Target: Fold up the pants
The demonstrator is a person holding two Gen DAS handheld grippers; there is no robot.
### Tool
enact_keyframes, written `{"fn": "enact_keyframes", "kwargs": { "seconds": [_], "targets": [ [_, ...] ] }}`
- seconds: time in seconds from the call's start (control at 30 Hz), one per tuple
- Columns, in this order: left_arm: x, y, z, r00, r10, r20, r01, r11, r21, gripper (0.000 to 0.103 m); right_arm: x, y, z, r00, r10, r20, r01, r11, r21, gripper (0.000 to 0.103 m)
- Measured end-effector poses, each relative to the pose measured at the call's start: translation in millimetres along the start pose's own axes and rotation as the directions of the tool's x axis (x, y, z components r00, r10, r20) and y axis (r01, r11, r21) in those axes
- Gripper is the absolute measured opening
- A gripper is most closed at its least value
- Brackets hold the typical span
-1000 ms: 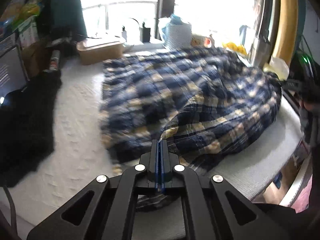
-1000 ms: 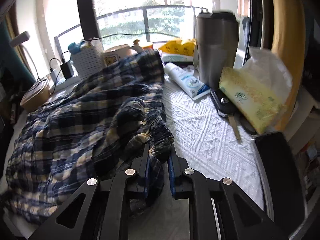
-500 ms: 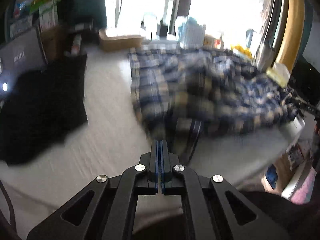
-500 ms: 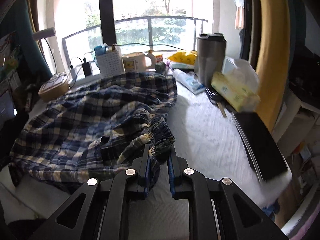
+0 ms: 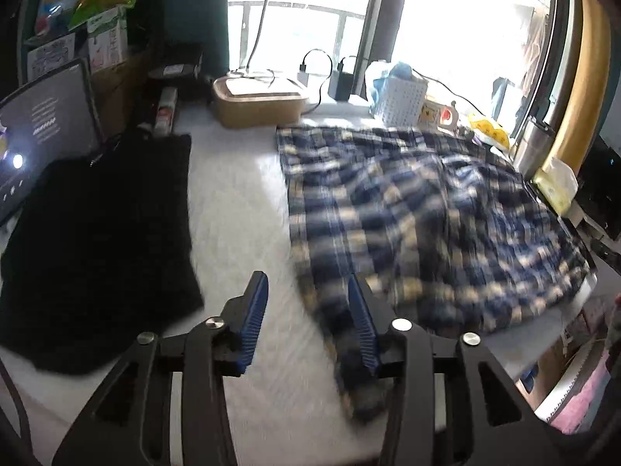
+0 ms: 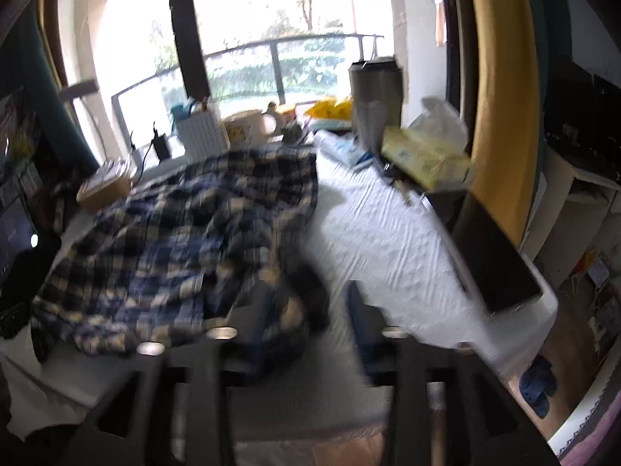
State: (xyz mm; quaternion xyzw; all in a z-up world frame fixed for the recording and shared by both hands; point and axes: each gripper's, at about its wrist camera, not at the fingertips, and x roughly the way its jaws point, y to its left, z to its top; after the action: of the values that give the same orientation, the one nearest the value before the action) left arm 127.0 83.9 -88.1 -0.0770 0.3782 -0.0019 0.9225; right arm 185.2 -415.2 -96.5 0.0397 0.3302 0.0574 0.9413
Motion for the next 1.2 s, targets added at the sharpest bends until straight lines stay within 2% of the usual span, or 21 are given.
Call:
{"fn": "enact_keyframes", "kwargs": {
  "seconds": [0.03, 0.27, 0.33, 0.4, 0.57, 0.7, 0.77, 0.83, 1.0, 1.07, 1.13, 1.17, 1.2],
  "targets": [
    [4.2, -0.9, 7.2, 1.000, 0.005, 0.007, -0.005, 1.000, 0.011, 0.043, -0.2, -2.8, 3.9, 1.000, 0.005, 0.009, -0.005, 1.000, 0.006, 0.072],
    [33.6, -2.0, 55.6, 0.998, 0.036, 0.044, -0.040, 0.996, 0.080, 0.045, 35.9, -15.7, 47.0, 1.000, 0.004, -0.011, -0.004, 1.000, -0.030, 0.072],
    [53.3, -1.9, 74.1, 0.997, 0.050, 0.054, -0.055, 0.993, 0.101, 0.053, 52.6, -15.0, 64.0, 1.000, 0.002, -0.015, -0.003, 0.997, -0.072, 0.072],
    [71.4, -1.4, 85.7, 0.997, 0.048, 0.053, -0.053, 0.992, 0.117, 0.054, 69.9, -14.0, 81.1, 1.000, 0.005, -0.020, -0.008, 0.994, -0.106, 0.072],
    [132.5, 11.4, 118.9, 0.999, 0.040, -0.002, -0.040, 0.993, 0.108, 0.054, 121.8, -10.2, 120.2, 0.997, 0.035, -0.063, -0.045, 0.986, -0.162, 0.072],
    [169.0, 19.8, 134.1, 0.997, 0.064, -0.038, -0.060, 0.993, 0.102, 0.054, 163.4, -2.9, 141.6, 0.992, 0.060, -0.114, -0.081, 0.977, -0.198, 0.072],
    [184.3, 21.6, 139.8, 0.996, 0.062, -0.057, -0.056, 0.993, 0.101, 0.055, 179.4, 1.0, 147.3, 0.988, 0.071, -0.135, -0.098, 0.974, -0.206, 0.072],
    [200.1, 22.5, 142.8, 0.994, 0.048, -0.097, -0.038, 0.994, 0.107, 0.063, 199.3, 3.8, 152.5, 0.982, 0.086, -0.168, -0.120, 0.971, -0.205, 0.072],
    [219.3, 16.6, 144.4, 0.992, 0.041, -0.121, -0.022, 0.988, 0.154, 0.063, 243.9, 4.9, 156.2, 0.957, 0.120, -0.264, -0.169, 0.971, -0.170, 0.072],
    [220.5, 9.8, 145.0, 0.992, 0.019, -0.125, 0.006, 0.981, 0.193, 0.056, 257.1, 5.0, 155.7, 0.948, 0.133, -0.287, -0.182, 0.971, -0.152, 0.072],
    [219.2, 1.6, 144.3, 0.992, -0.020, -0.123, 0.049, 0.970, 0.238, 0.010, 266.5, 6.1, 154.0, 0.936, 0.171, -0.308, -0.218, 0.968, -0.126, 0.072],
    [218.7, -4.3, 143.2, 0.992, -0.020, -0.125, 0.053, 0.960, 0.273, 0.008, 270.9, 8.9, 152.6, 0.927, 0.197, -0.320, -0.245, 0.962, -0.119, 0.071],
    [219.2, -8.9, 142.9, 0.993, -0.005, -0.119, 0.041, 0.953, 0.300, 0.006, 272.9, 11.9, 151.2, 0.922, 0.209, -0.326, -0.261, 0.957, -0.124, 0.066]
  ]
}}
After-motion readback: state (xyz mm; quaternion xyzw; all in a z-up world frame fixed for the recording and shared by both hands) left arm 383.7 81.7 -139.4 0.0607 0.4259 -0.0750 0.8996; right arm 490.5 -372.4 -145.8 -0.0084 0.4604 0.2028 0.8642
